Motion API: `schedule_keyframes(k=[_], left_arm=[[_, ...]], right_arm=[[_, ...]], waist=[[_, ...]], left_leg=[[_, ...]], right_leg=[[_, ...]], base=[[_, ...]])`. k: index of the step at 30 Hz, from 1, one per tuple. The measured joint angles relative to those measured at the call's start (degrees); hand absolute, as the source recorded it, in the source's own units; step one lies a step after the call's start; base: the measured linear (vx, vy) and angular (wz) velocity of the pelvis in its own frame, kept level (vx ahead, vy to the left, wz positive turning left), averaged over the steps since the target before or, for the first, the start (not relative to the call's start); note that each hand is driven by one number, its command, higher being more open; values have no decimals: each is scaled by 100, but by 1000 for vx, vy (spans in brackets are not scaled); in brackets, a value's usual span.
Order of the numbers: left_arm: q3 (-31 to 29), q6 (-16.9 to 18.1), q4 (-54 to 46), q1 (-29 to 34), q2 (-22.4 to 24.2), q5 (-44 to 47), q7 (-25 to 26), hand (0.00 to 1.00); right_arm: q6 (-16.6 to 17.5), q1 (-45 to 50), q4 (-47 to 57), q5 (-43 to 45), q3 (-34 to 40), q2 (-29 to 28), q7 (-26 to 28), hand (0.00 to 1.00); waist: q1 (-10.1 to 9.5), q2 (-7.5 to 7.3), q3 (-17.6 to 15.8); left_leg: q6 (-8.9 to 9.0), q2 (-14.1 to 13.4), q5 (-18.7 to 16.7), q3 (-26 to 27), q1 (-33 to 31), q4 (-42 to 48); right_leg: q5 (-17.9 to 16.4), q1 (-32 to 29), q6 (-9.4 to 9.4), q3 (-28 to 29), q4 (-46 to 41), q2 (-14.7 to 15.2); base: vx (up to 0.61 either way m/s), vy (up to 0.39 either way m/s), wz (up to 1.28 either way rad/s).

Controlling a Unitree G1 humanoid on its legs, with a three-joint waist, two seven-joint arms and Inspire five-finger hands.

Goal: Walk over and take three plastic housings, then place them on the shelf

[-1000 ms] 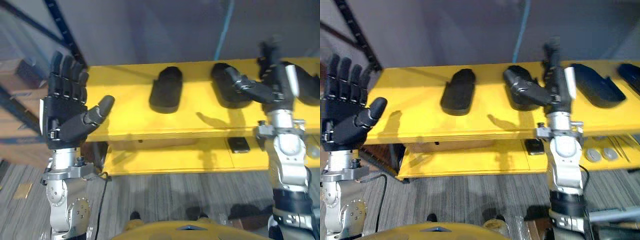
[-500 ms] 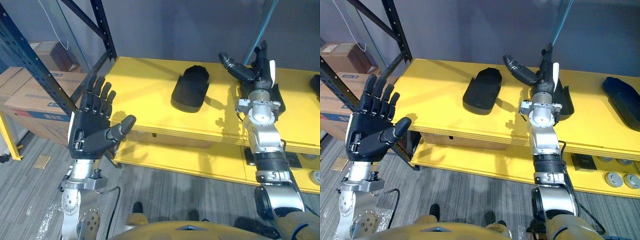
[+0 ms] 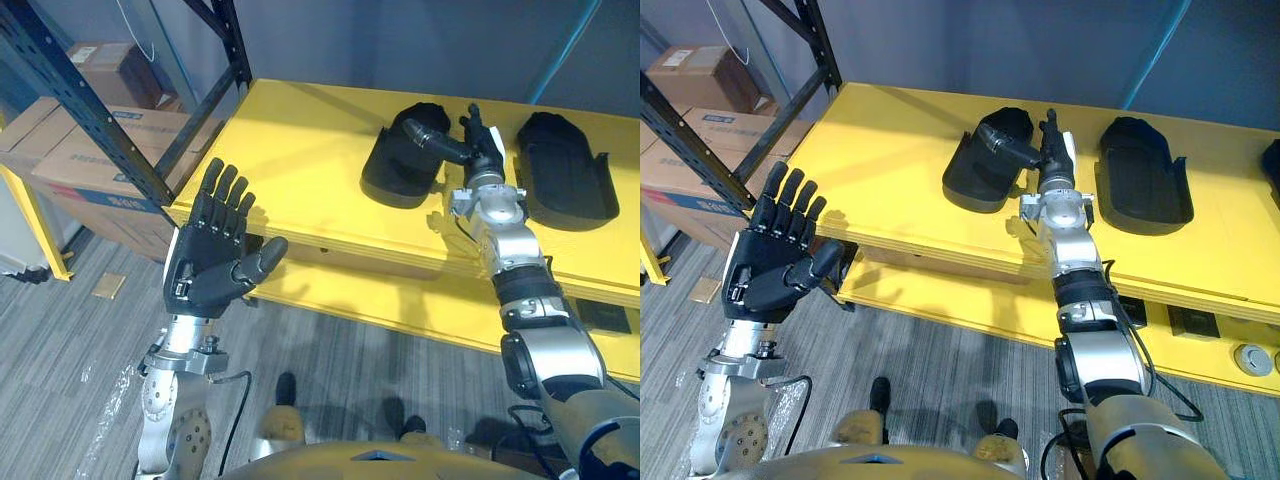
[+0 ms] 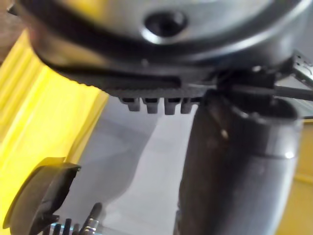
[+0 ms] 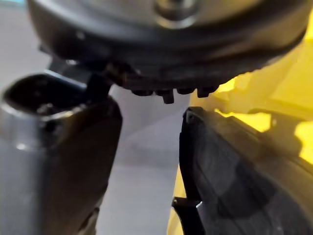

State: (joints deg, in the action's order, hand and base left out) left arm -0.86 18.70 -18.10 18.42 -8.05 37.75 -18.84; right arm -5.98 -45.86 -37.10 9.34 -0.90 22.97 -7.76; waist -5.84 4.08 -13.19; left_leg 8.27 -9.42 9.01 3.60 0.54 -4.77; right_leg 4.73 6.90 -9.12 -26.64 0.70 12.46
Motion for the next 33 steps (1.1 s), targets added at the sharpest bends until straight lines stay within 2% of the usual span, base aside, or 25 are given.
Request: schedule_keyframes(k=[4,9,15,20,30,33], left_arm=[[93,2,33,-15,-14,-18,54,100],[356,1,232,-108,-67,-25,160,100],[446,2,267,-172,-94,-160,457,100],[447,2,267,-220,-95,-220,496,100],[449,2,267,-218,-95,-220,488,100],[457,3,265,-208,-90,-218,428,100]], right_arm=[[-139,-334,-473,-132,-37,16,4,100],[-298,-700,-879,-224,-37,229,7,100],[-330,-1239,-1247,-229,-35,412,-2,100],[-322,-1313,-1290,-228,-38,423,1,100],[-88,-1591,-1451,-372,-170,638,90,100],[233,-1596,-1390,-880,-189,676,-230,100]], waist=[[-59,5,-24],[-135,77,-211],[-190,159,-398],[-224,187,-458],[-273,226,-569],[-276,241,-580]], left_leg=[[-10,2,9,-16,-54,0],[-25,2,29,-60,-118,1],[-36,0,77,-85,-176,3],[-37,-2,77,-121,-223,3],[-39,8,121,-225,-301,33],[-37,3,119,-229,-300,39]], right_leg=[[-15,-69,16,-1,-63,14],[-14,-99,17,-27,-88,14],[-38,-188,45,-33,-196,31],[-134,-291,52,-48,-383,69],[-353,-444,61,-108,-769,159],[-370,-445,63,-114,-784,158]], base=[[-18,6,1],[-21,5,4],[-15,3,2],[-18,4,3],[-13,-5,5],[-10,-5,0]])
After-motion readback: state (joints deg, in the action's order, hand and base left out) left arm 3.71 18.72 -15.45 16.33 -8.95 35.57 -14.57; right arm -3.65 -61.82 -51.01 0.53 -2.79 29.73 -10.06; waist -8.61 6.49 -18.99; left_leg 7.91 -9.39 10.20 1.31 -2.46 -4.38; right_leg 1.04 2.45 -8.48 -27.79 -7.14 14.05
